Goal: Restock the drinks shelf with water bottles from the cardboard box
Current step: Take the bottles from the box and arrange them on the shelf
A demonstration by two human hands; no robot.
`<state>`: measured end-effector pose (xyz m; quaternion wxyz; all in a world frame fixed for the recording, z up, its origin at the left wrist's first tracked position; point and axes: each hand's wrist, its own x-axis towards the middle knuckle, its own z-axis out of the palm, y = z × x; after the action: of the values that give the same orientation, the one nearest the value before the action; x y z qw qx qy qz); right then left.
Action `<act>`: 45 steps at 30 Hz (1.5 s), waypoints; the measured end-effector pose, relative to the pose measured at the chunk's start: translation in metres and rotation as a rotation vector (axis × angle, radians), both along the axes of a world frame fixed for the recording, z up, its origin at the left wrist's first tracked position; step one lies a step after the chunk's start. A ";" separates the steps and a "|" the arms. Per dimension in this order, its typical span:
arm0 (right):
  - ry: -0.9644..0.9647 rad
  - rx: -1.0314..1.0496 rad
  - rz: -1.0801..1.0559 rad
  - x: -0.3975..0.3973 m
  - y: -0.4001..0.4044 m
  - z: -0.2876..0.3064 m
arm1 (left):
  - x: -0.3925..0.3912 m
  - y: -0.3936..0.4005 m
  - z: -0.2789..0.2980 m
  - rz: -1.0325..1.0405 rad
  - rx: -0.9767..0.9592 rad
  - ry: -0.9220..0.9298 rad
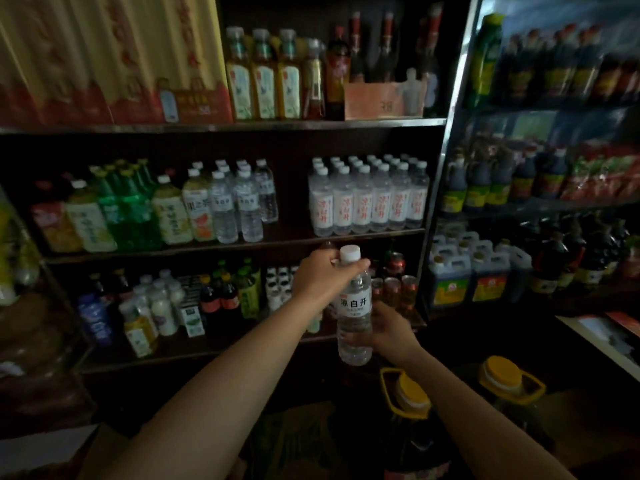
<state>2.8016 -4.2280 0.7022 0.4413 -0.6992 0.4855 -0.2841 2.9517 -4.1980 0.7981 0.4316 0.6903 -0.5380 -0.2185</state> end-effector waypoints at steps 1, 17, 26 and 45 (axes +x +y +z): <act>0.000 -0.012 0.015 0.014 -0.007 0.001 | 0.013 -0.007 0.001 0.009 -0.002 0.007; -0.003 -0.130 0.185 0.189 -0.186 0.010 | 0.187 -0.154 0.027 0.097 -0.001 0.019; -0.014 -0.091 0.274 0.264 -0.285 0.019 | 0.258 -0.247 0.054 0.184 0.049 -0.198; 0.143 -0.242 0.292 0.344 -0.384 0.014 | 0.306 -0.353 0.084 0.192 0.228 -0.615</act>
<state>3.1461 -4.6120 0.7164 0.3549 -0.8286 0.3711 -0.2230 3.2574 -4.5514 0.8817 0.1879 0.8152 -0.5477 -0.0171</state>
